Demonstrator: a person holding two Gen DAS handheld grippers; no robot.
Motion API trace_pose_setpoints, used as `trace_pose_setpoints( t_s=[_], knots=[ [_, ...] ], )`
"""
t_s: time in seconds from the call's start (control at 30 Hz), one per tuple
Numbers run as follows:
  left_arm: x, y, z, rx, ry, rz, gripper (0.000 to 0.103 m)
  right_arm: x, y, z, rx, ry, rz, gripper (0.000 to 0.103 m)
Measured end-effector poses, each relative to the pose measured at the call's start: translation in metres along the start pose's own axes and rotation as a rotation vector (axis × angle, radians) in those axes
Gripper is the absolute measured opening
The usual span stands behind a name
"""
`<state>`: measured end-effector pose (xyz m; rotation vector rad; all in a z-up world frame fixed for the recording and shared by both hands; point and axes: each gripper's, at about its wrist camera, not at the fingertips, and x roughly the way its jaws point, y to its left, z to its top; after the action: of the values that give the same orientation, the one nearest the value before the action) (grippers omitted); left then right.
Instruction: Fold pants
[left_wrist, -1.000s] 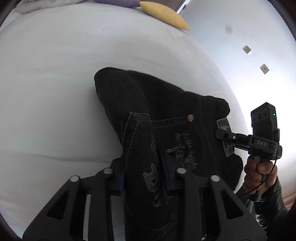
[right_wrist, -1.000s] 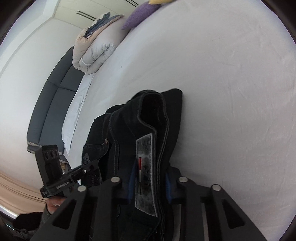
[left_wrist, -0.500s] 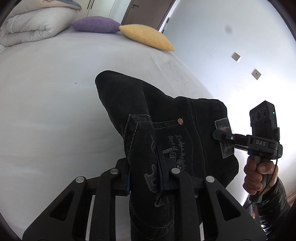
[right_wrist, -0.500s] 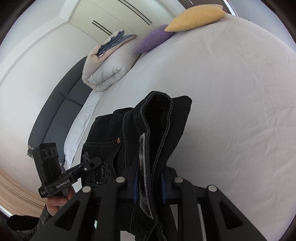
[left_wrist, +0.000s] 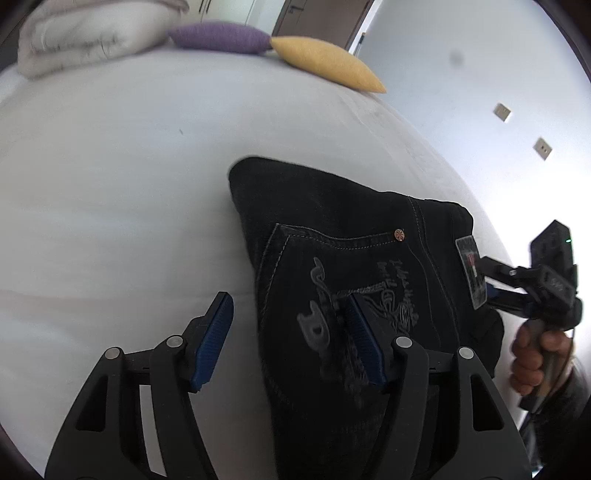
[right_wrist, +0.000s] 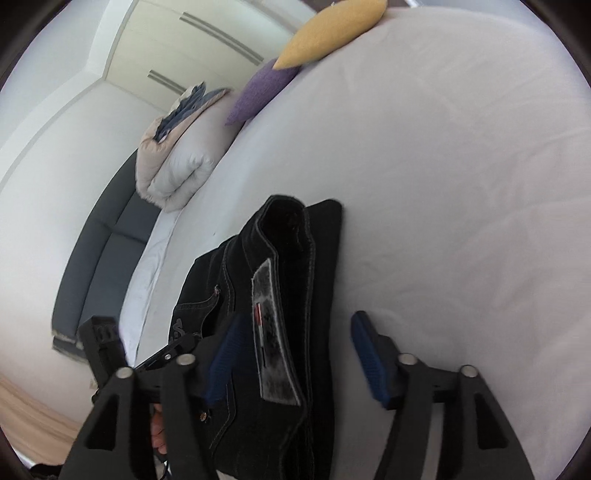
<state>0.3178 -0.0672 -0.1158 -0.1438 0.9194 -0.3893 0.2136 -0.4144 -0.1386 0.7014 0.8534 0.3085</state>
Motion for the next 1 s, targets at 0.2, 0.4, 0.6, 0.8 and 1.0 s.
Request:
trace_pose_setpoints(
  t_s=[0.2,0.4,0.6,0.8,1.0],
  knots=[
    [-0.085,-0.06,-0.028,0.21,-0.28,0.291,0.101,-0.056,0.036,-0.035,-0.081,-0.166,-0.17,0.082],
    [-0.187,-0.117,-0.052,0.265,-0.564,0.461,0.103,-0.131,0.098,-0.079,-0.242,-0.45,-0.371,0.102],
    [-0.272,-0.133,-0.073,0.268,-0.659,0.386,0.103,-0.216,0.165,-0.11,-0.37,-0.739,-0.453,0.103],
    [-0.319,-0.143,-0.093,0.217,-0.639,0.419,0.103,-0.282,0.22,-0.133,-0.462,-0.896,-0.409,0.103],
    [-0.346,-0.15,-0.122,0.159,-0.555,0.408,0.103,-0.29,0.25,-0.162,-0.54,-0.845,-0.344,0.103]
  ],
)
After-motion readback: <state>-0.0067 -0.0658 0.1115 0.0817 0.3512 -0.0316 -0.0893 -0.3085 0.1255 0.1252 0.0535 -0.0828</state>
